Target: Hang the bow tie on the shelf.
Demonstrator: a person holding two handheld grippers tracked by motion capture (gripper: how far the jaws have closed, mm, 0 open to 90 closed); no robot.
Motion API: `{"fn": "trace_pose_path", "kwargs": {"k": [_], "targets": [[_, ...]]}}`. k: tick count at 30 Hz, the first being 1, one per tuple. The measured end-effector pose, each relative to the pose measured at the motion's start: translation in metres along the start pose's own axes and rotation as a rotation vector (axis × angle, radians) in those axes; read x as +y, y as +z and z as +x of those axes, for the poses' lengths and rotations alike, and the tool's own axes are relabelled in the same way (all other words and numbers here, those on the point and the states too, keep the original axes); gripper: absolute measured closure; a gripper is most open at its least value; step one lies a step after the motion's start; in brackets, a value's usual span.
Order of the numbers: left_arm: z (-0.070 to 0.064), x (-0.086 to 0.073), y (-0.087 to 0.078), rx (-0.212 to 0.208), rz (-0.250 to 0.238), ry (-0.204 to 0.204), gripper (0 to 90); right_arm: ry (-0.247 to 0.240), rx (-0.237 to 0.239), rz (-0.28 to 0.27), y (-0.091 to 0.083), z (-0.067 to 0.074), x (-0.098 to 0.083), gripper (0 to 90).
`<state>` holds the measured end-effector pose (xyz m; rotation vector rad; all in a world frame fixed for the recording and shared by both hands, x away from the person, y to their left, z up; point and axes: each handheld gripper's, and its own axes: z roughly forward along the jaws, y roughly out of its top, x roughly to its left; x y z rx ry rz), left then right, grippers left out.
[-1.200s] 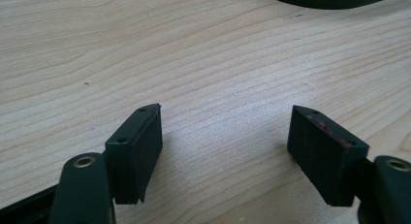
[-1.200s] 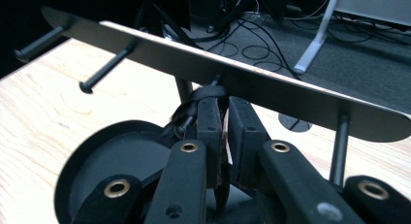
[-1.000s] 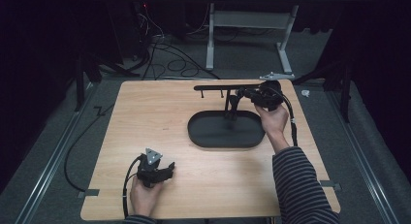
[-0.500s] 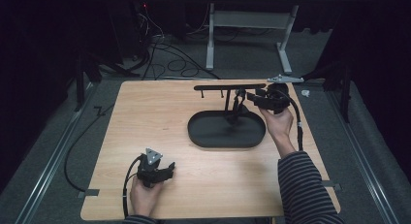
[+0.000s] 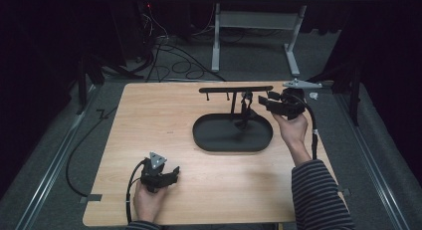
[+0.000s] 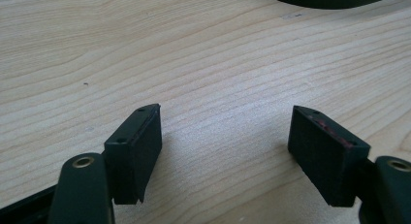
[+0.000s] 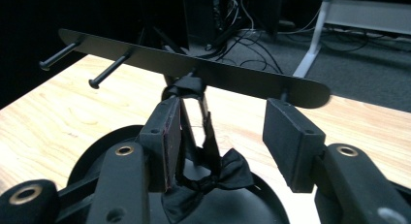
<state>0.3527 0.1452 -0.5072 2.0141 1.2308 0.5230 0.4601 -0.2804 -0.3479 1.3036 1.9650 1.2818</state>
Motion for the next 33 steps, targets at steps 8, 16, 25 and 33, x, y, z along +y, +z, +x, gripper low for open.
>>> {"fn": "trace_pose_path", "kwargs": {"k": [8, 16, 25, 33], "targets": [[0.0, 0.0, 0.0, -0.001, 0.0, 0.0, 28.5, -0.004, 0.004, -0.006, -0.004, -0.002, -0.005, 48.1], [0.0, 0.0, 0.0, -0.002, 0.002, 0.0, 28.5, 0.007, 0.032, -0.02, -0.016, -0.001, -0.004, 46.8], [0.0, 0.0, 0.0, -0.002, 0.0, -0.001, 28.3, -0.011, 0.03, -0.038, -0.033, 0.0, -0.008, 46.1], [0.0, 0.0, 0.0, -0.002, 0.002, 0.0, 28.3, -0.045, -0.008, -0.006, -0.039, 0.002, -0.017, 45.9]]}}
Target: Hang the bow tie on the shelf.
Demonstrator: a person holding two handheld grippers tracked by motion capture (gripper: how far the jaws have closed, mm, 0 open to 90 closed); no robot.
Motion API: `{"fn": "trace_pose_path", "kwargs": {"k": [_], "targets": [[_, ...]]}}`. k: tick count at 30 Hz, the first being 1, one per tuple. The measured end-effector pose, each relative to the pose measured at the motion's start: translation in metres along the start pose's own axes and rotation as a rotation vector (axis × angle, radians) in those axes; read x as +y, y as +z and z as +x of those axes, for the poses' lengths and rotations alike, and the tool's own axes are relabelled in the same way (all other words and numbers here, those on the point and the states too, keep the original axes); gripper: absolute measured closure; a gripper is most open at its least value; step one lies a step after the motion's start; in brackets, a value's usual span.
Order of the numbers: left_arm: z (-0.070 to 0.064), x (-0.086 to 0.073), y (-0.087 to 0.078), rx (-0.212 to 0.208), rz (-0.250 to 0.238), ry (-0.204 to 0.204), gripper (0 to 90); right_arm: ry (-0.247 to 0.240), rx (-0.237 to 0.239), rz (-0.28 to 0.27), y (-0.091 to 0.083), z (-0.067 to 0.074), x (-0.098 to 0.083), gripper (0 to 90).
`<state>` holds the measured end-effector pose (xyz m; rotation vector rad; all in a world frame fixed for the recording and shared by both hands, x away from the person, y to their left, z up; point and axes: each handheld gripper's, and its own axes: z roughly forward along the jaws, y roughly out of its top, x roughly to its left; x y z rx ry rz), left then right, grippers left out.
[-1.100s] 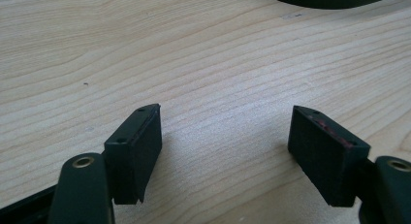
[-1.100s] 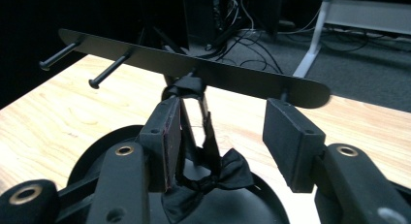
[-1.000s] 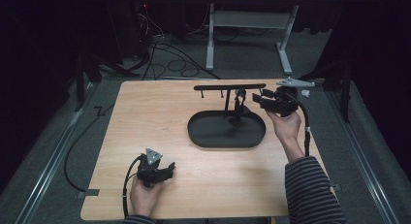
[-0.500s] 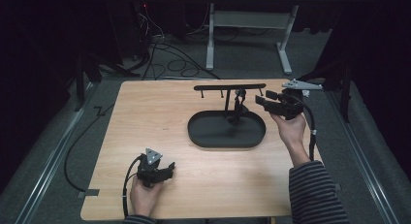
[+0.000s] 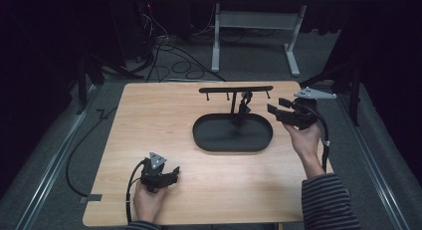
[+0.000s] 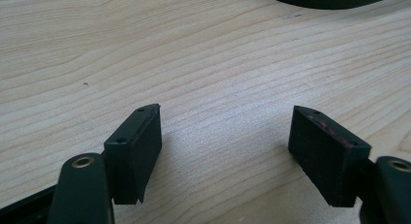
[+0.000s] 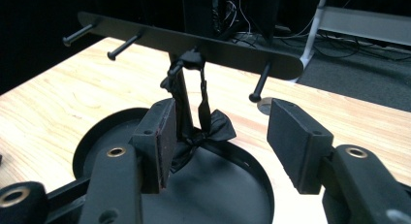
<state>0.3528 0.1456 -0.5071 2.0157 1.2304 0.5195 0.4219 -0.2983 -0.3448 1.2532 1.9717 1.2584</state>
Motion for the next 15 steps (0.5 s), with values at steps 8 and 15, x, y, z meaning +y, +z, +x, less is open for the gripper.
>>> {"fn": "trace_pose_path", "kwargs": {"k": [8, 15], "targets": [[0.0, 0.0, 0.0, 0.002, -0.001, 0.002, 28.3, 0.011, 0.011, -0.005, -0.006, -0.001, -0.008, 45.7], [-0.001, 0.0, 0.0, 0.004, -0.002, 0.002, 28.1, 0.003, -0.005, -0.008, -0.014, -0.002, -0.015, 44.9]]}}
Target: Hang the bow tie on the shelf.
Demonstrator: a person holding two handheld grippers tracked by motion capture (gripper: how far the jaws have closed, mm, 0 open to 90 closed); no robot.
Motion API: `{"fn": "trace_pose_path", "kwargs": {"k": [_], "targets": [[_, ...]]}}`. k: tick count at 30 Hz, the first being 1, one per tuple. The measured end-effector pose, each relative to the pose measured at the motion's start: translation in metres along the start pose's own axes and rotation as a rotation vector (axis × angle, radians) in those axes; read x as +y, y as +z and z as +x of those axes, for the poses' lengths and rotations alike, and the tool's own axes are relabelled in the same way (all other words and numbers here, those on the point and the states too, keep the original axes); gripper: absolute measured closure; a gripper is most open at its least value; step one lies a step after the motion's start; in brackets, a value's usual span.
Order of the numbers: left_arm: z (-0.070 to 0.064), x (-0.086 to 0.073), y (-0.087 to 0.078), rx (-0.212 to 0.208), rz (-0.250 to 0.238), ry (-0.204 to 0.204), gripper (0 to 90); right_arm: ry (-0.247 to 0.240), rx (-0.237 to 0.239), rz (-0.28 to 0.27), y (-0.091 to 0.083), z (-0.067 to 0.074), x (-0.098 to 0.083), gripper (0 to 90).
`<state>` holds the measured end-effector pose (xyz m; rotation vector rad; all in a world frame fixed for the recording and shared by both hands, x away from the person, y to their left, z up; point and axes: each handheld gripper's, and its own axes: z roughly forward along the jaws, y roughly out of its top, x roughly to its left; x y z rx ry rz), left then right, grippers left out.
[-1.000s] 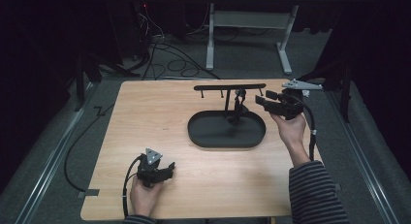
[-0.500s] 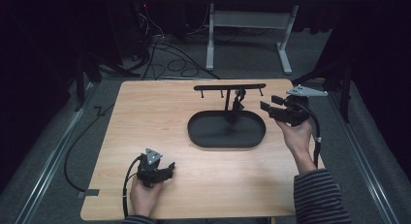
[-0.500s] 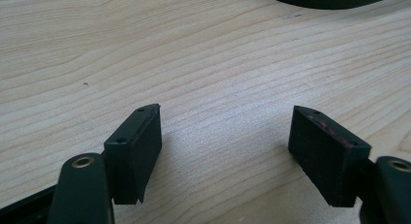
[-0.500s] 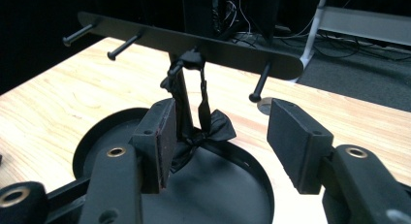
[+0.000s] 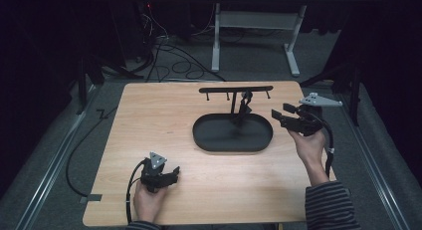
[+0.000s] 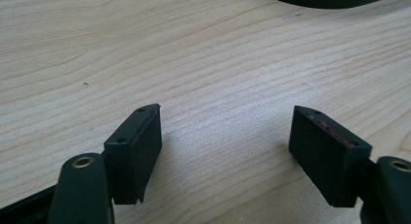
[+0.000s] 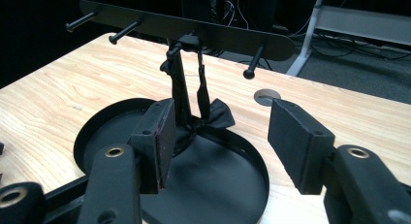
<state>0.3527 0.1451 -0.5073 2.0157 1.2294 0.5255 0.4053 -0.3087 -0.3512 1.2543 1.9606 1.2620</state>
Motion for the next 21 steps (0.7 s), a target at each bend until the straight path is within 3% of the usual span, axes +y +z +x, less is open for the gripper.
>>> {"fn": "trace_pose_path", "kwargs": {"k": [21], "targets": [[0.0, 0.0, 0.0, 0.0, 0.001, 0.0, 28.1, 0.023, 0.019, -0.01, -0.021, -0.002, -0.013, 44.7]]}}
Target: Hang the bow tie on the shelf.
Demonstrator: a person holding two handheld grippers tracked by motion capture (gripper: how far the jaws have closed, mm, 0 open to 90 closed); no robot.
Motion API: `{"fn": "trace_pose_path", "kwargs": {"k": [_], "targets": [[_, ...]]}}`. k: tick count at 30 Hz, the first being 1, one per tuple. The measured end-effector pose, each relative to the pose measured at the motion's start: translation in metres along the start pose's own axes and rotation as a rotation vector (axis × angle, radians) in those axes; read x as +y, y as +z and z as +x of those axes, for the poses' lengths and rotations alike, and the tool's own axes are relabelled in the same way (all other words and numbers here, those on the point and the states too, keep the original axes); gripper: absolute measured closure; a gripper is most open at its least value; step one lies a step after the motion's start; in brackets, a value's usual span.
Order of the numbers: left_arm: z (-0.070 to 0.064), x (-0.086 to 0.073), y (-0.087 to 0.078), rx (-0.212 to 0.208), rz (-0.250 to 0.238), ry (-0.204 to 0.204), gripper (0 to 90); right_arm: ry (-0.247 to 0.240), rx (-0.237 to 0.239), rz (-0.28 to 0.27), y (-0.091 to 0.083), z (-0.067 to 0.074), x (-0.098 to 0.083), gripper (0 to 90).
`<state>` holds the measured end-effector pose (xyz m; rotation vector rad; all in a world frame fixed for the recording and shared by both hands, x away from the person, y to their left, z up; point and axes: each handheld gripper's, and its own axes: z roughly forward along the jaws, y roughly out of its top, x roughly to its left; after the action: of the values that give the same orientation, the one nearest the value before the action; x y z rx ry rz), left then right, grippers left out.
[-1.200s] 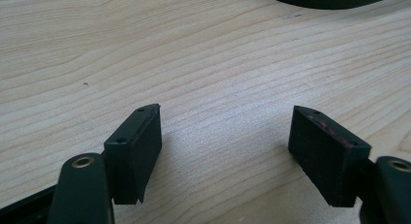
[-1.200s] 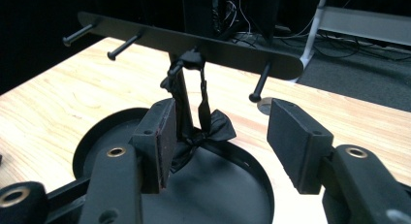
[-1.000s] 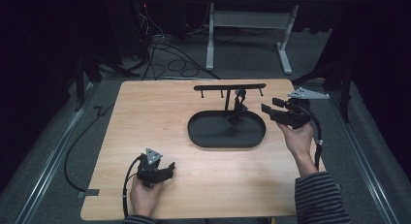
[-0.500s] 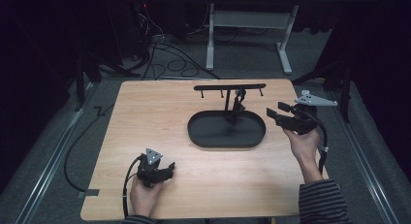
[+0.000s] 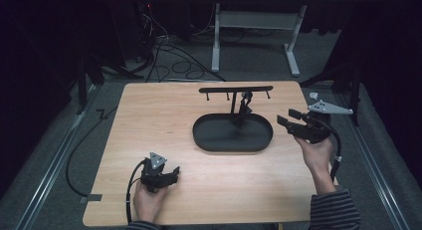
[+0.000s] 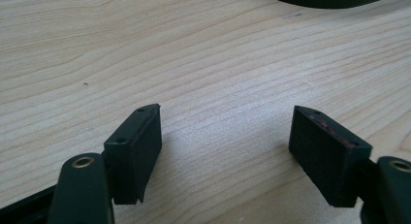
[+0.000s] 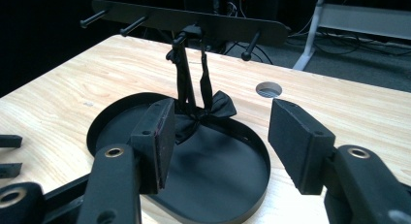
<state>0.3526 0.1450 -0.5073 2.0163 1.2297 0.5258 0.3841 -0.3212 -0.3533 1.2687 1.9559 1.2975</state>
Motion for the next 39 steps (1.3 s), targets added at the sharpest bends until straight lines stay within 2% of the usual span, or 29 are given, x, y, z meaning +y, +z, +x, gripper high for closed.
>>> {"fn": "trace_pose_path", "kwargs": {"k": [8, 19, 21, 39], "targets": [[0.0, 0.0, 0.0, 0.0, 0.0, 0.0, 28.1, 0.007, 0.009, -0.008, -0.008, -0.001, -0.006, 44.6], [0.0, 0.0, 0.0, 0.0, 0.001, 0.0, 28.1, 0.034, 0.005, -0.026, -0.021, -0.007, -0.015, 44.7], [0.0, 0.0, 0.0, 0.0, 0.0, 0.0, 28.1, 0.051, -0.001, -0.028, -0.023, -0.009, -0.018, 44.7], [0.0, 0.0, 0.0, 0.0, 0.0, 0.0, 28.1, 0.071, -0.003, -0.041, -0.036, -0.011, -0.038, 45.6]]}}
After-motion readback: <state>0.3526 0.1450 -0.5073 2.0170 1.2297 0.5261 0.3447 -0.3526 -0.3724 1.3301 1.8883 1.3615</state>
